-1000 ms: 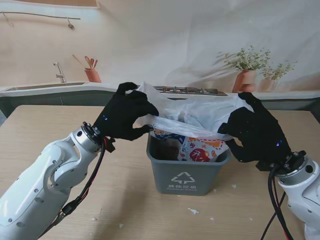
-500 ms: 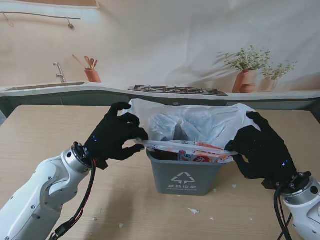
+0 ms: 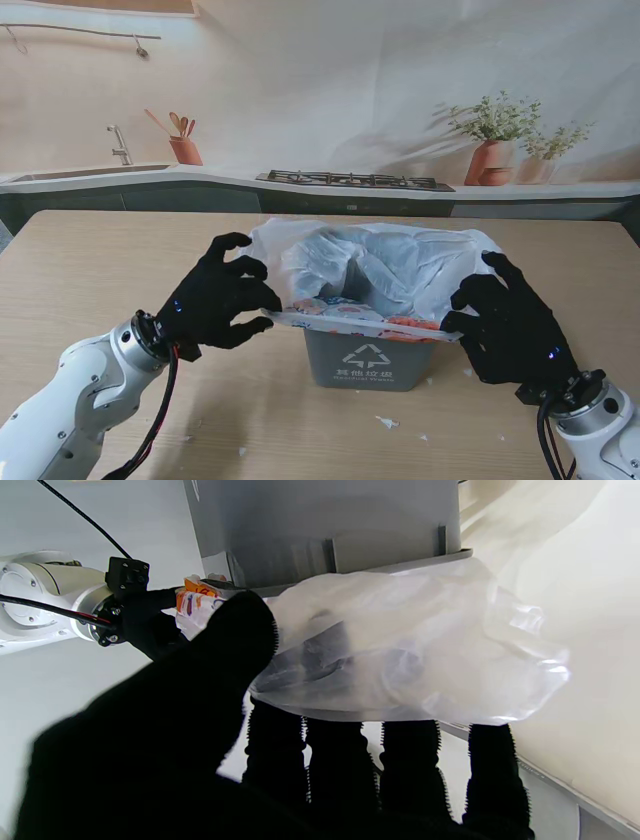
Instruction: Fit the garbage bag over the bin
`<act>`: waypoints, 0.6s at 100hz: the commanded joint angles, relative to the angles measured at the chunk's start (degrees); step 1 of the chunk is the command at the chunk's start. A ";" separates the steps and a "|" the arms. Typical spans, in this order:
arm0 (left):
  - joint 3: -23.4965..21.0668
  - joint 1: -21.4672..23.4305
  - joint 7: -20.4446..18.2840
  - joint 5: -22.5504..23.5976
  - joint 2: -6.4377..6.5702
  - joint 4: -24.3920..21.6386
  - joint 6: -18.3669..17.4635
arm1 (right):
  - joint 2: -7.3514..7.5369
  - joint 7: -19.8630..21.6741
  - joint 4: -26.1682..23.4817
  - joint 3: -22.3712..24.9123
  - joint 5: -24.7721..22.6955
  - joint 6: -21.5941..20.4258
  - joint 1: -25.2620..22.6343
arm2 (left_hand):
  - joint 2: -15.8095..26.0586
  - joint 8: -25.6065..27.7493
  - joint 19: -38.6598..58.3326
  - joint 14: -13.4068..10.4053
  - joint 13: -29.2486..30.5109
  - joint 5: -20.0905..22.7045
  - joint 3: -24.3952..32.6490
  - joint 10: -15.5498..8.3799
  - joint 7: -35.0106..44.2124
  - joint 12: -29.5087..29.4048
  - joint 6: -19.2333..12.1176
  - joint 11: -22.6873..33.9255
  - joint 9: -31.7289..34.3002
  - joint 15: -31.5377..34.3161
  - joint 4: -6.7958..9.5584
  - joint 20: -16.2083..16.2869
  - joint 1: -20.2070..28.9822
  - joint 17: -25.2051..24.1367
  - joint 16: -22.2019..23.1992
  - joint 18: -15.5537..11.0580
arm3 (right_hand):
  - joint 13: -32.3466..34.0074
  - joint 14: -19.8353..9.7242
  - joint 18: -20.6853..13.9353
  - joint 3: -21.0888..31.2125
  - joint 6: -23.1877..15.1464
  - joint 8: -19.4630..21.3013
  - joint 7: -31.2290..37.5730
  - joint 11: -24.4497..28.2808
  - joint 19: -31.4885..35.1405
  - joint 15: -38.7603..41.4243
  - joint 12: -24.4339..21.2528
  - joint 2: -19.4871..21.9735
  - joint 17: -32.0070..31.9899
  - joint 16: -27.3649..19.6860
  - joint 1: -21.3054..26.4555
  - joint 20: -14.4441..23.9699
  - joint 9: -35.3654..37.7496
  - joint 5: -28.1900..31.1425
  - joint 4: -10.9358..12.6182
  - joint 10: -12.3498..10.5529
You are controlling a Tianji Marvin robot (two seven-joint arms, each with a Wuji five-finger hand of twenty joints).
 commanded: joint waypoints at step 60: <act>-1.79 3.06 2.46 3.06 1.36 1.92 -2.94 | 0.58 -0.28 1.75 0.11 -3.16 2.67 -3.99 | -3.87 -0.93 0.91 1.12 -1.54 4.06 3.38 2.12 2.52 0.64 -2.53 2.09 -0.43 1.25 -1.82 0.46 1.89 -2.53 1.57 1.40 | -5.57 1.77 -0.79 4.92 -1.41 -0.50 2.86 -0.35 -0.64 -1.04 -0.68 -3.48 -1.16 -0.89 1.48 2.11 -8.19 3.77 -2.88 0.82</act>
